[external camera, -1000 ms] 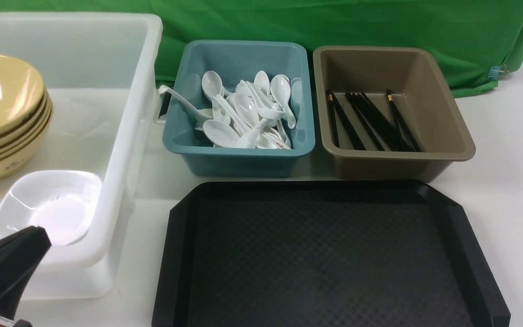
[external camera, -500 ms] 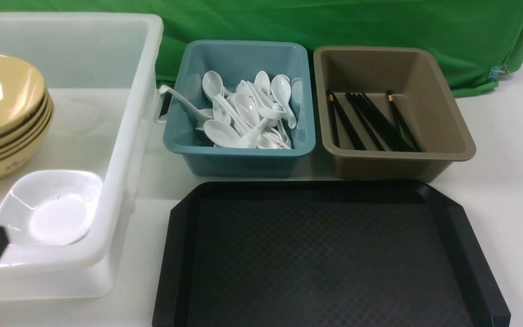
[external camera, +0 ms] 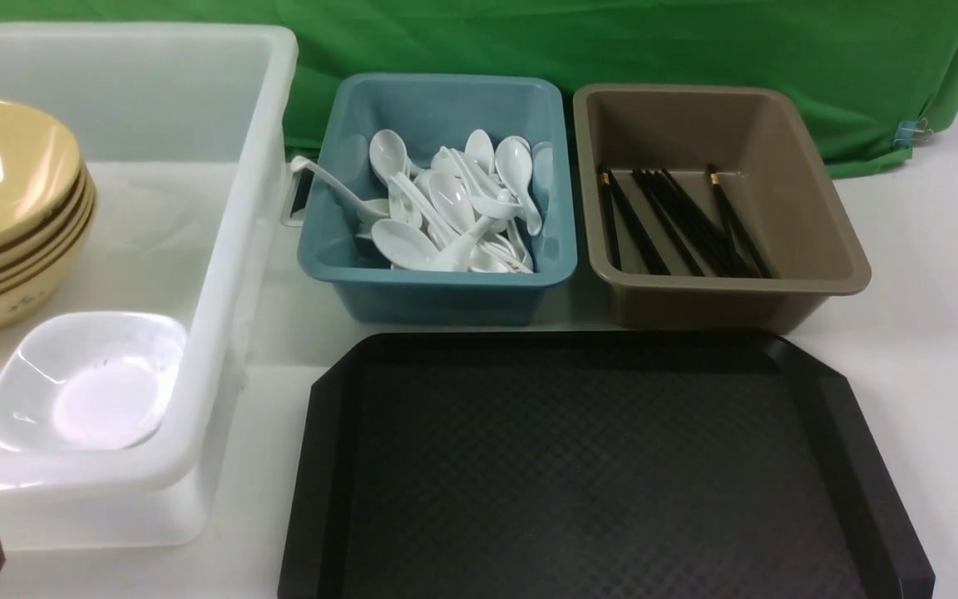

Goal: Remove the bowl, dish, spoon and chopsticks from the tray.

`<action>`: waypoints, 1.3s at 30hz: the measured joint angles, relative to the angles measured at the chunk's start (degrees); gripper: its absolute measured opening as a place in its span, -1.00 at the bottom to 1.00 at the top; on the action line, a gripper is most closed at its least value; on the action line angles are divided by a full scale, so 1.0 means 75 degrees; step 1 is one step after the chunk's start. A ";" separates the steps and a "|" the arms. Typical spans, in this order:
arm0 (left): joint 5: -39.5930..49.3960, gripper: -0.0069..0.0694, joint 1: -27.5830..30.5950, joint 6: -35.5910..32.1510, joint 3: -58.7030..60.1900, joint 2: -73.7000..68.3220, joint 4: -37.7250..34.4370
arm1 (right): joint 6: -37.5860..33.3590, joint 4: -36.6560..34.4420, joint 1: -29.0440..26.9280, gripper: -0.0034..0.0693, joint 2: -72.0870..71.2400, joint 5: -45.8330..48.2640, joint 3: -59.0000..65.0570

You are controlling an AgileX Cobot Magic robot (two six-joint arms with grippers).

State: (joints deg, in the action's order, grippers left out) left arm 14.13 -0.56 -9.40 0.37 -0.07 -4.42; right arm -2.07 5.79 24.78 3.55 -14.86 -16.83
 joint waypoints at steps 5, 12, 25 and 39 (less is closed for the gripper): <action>-0.0009 -0.81 0.0000 0.0000 0.0000 0.0000 0.0005 | 0.0064 0.0000 0.0000 -0.25 0.0000 0.0101 0.0000; -0.0009 -0.81 0.0000 0.0000 0.0000 0.0000 0.0010 | 0.0102 0.0000 0.0000 -0.25 0.0000 0.0263 0.0000; -0.0009 -0.81 0.0000 -0.0127 0.0000 0.0000 0.0010 | 0.0111 0.0000 0.0000 -0.25 0.0000 0.0367 0.0000; -0.0033 -0.81 0.0000 -0.0133 0.0000 0.0000 0.0010 | -0.0090 0.0000 -0.3086 -0.25 -0.0438 0.3319 0.2128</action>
State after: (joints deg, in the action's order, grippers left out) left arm 13.88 -0.56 -10.39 0.37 -0.07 -4.34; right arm -2.74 5.79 1.64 0.27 10.03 -0.87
